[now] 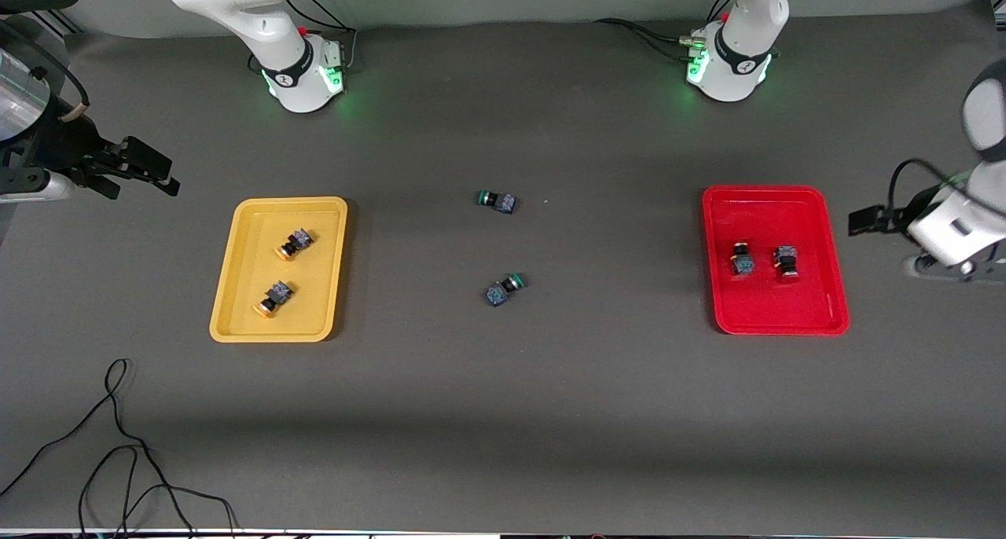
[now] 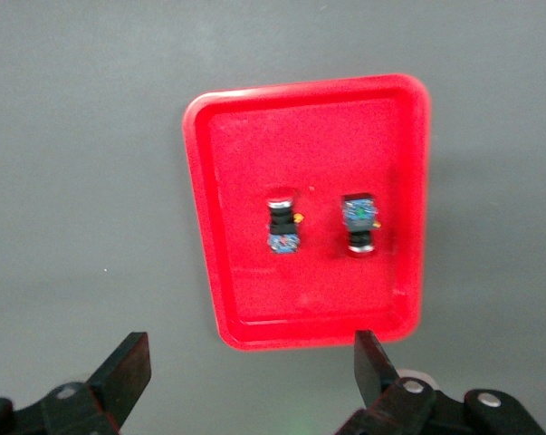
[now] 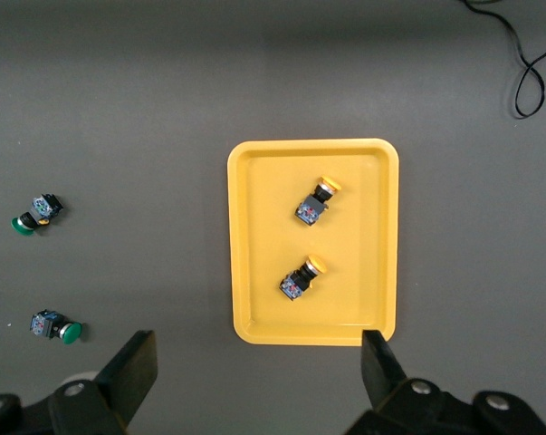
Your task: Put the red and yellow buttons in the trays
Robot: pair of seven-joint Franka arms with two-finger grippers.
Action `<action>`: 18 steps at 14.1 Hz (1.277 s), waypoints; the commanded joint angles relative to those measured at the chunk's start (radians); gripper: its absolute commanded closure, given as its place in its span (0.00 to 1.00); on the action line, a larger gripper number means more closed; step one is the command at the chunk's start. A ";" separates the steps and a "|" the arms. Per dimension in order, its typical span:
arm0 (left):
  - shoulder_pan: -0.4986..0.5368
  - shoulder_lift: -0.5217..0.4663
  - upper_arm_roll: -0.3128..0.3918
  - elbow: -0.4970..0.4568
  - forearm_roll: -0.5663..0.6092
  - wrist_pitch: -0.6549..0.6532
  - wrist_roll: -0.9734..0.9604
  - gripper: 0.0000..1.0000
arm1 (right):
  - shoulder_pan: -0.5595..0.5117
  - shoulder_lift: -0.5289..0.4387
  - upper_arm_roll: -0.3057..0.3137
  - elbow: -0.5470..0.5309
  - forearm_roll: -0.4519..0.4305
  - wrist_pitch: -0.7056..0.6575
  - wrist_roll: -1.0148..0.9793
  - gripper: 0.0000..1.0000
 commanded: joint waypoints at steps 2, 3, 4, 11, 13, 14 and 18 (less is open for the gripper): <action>-0.120 -0.011 0.032 0.121 -0.054 -0.101 -0.021 0.00 | -0.023 0.016 0.008 0.005 0.017 -0.004 -0.035 0.00; -0.177 -0.011 0.067 0.140 -0.052 -0.111 -0.072 0.00 | -0.023 0.013 0.008 0.009 0.017 -0.006 -0.035 0.00; -0.235 -0.011 0.110 0.155 -0.051 -0.118 -0.112 0.00 | -0.023 0.010 0.011 0.020 0.015 -0.012 -0.031 0.00; -0.346 -0.031 0.197 0.209 -0.054 -0.189 -0.123 0.00 | -0.023 0.019 0.010 0.062 0.006 -0.095 -0.032 0.00; -0.348 -0.031 0.197 0.208 -0.054 -0.189 -0.121 0.00 | -0.025 0.024 0.008 0.088 0.006 -0.103 -0.031 0.00; -0.346 -0.031 0.197 0.203 -0.052 -0.191 -0.120 0.00 | -0.020 0.018 0.008 0.098 0.006 -0.106 -0.016 0.00; -0.348 -0.031 0.197 0.202 -0.052 -0.191 -0.120 0.00 | -0.025 0.039 0.005 0.100 0.004 -0.129 -0.031 0.00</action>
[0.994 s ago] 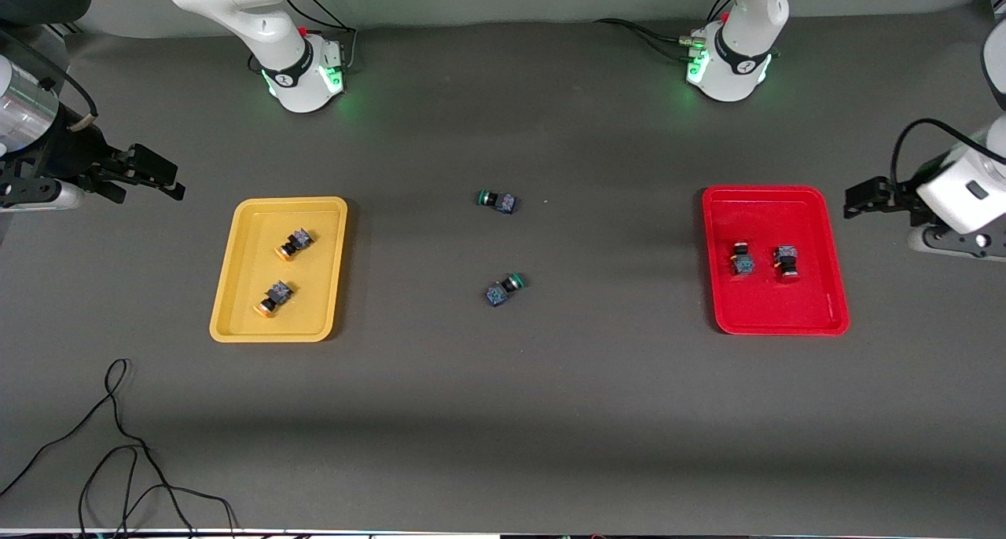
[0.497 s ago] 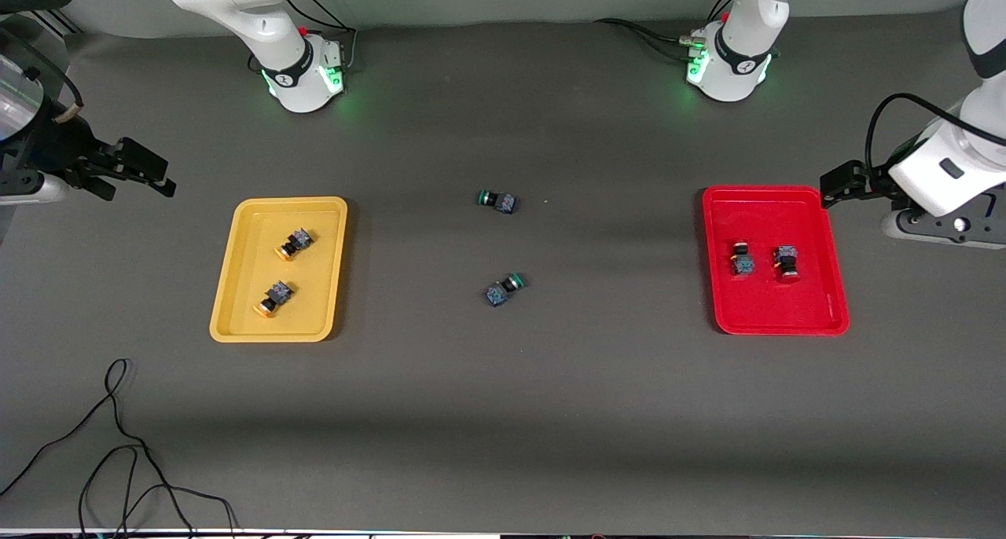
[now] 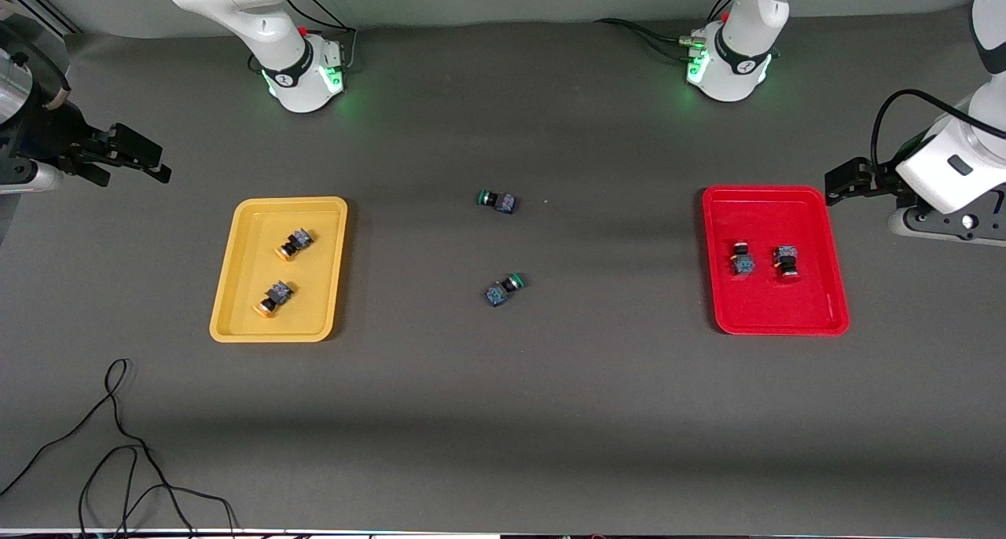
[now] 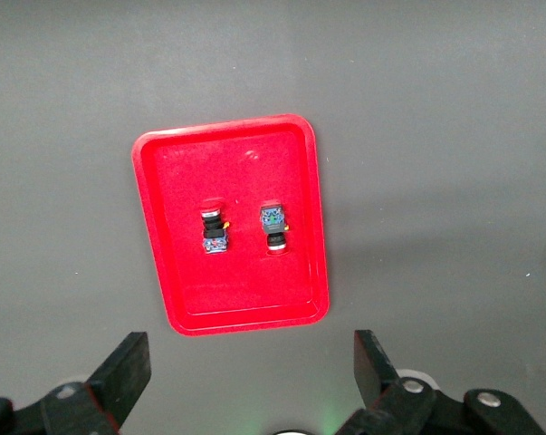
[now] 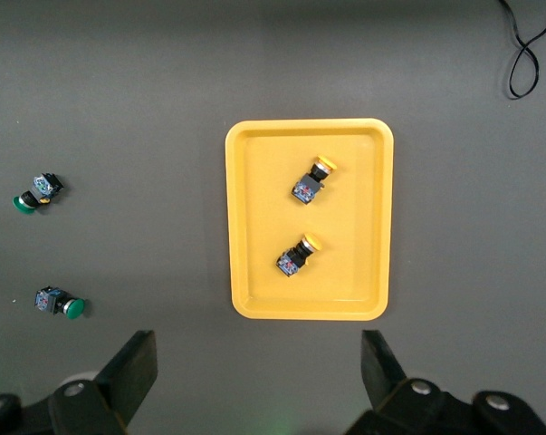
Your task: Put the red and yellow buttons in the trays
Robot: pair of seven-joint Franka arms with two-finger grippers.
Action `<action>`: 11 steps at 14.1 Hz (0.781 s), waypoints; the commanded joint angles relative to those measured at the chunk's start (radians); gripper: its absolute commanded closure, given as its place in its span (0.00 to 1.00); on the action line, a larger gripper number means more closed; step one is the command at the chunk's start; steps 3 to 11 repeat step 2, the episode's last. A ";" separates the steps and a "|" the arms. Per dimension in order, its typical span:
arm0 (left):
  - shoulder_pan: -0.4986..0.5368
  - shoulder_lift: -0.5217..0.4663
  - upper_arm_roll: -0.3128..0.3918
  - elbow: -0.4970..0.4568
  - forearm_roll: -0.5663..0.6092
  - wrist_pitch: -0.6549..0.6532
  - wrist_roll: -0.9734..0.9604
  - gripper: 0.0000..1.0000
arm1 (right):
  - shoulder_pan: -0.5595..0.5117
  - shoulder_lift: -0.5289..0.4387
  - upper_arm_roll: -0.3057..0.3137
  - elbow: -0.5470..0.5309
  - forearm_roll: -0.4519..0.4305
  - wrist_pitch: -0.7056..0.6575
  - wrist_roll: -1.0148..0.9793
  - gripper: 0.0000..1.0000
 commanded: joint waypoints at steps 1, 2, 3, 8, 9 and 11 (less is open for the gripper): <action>-0.021 -0.005 0.019 0.010 -0.009 -0.023 -0.007 0.00 | -0.013 0.034 0.003 0.039 0.004 -0.018 -0.024 0.00; -0.021 -0.005 0.019 0.009 -0.009 -0.023 -0.007 0.00 | -0.013 0.045 0.003 0.049 0.004 -0.019 -0.022 0.00; -0.021 -0.005 0.019 0.009 -0.009 -0.023 -0.007 0.00 | -0.013 0.045 0.003 0.049 0.004 -0.019 -0.022 0.00; -0.021 -0.005 0.019 0.009 -0.009 -0.023 -0.007 0.00 | -0.013 0.045 0.003 0.049 0.004 -0.019 -0.022 0.00; -0.021 -0.005 0.019 0.009 -0.009 -0.023 -0.007 0.00 | -0.013 0.045 0.003 0.049 0.004 -0.019 -0.022 0.00; -0.021 -0.005 0.019 0.009 -0.009 -0.023 -0.007 0.00 | -0.013 0.045 0.003 0.049 0.004 -0.019 -0.022 0.00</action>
